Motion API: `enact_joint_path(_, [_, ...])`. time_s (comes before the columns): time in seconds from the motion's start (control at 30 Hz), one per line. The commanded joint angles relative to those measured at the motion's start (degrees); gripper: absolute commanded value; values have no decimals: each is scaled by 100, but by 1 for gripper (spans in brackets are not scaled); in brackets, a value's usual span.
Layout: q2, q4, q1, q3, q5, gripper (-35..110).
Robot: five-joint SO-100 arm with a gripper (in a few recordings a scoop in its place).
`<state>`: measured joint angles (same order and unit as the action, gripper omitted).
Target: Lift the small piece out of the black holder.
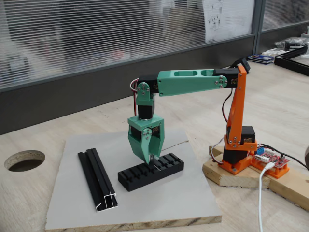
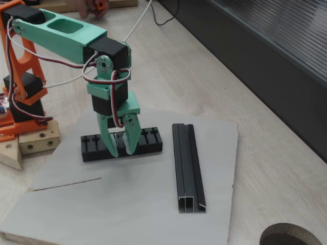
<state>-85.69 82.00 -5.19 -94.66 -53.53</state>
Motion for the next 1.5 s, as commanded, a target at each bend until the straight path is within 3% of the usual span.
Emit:
enact_joint_path(0.0, [-158, 88, -79, 62, -53, 22])
enact_joint_path(0.27, [-141, 88, -88, 62, -53, 22])
enact_joint_path(0.53, [-220, 79, -88, 62, -44, 3])
enact_joint_path(1.47, [-914, 79, -79, 70, 26, 2])
